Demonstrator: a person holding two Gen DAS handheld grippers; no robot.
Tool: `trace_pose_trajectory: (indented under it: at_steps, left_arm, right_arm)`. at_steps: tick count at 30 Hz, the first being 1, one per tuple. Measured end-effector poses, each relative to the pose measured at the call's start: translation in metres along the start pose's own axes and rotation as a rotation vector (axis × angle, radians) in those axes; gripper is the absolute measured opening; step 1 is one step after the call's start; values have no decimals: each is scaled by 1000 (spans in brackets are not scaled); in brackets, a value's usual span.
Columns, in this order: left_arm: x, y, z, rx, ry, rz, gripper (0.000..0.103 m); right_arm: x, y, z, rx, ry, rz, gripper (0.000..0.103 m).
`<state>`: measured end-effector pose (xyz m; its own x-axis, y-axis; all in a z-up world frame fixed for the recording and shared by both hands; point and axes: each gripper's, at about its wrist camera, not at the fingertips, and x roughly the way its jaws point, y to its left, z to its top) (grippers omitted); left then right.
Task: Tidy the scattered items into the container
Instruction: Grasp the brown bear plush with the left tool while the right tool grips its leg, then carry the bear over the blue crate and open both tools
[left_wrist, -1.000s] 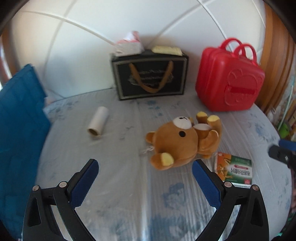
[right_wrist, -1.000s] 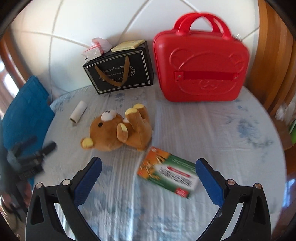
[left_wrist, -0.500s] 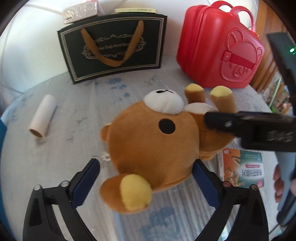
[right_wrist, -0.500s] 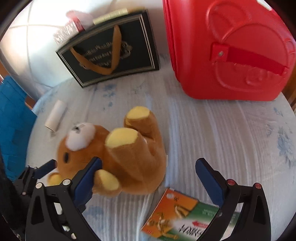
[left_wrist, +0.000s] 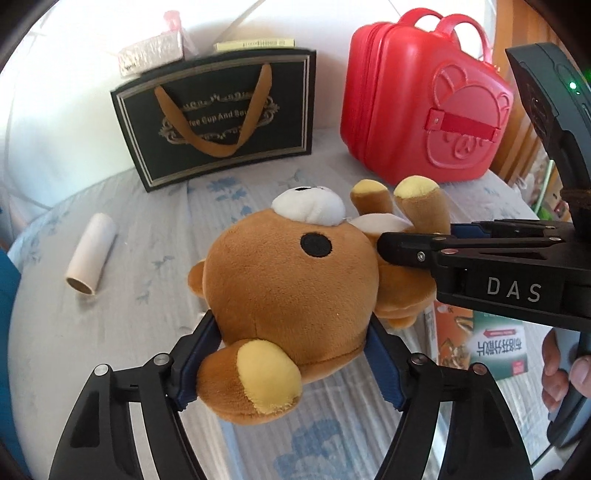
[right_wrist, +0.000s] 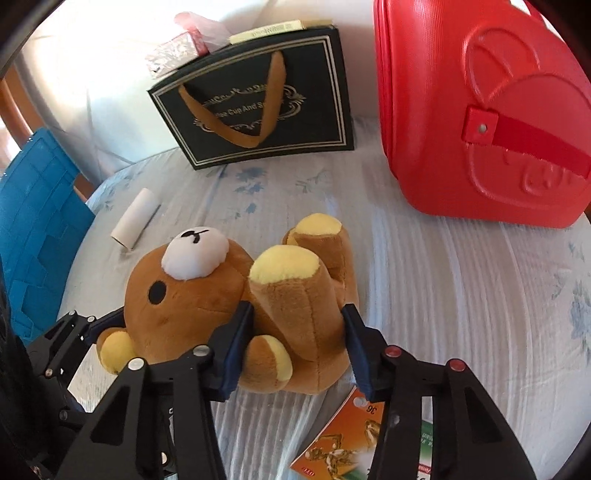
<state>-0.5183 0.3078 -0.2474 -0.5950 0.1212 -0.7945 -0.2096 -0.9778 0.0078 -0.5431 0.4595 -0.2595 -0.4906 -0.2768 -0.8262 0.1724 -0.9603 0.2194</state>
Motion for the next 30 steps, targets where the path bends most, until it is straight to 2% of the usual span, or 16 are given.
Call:
trace_pose_trajectory:
  at_steps: [5, 14, 23, 30]
  left_arm:
    - [-31, 2, 5, 0, -54, 20, 75]
    - [-112, 9, 5, -24, -168, 82, 75]
    - [-190, 20, -16, -66, -255, 184, 75]
    - [-250, 47, -41, -117, -309, 274, 75]
  right_arm:
    - [-25, 13, 5, -22, -49, 11, 48]
    - [-90, 58, 15, -100, -145, 34, 48]
    - [-147, 115, 4, -212, -210, 77, 47]
    - [-182, 171, -8, -306, -246, 143, 46]
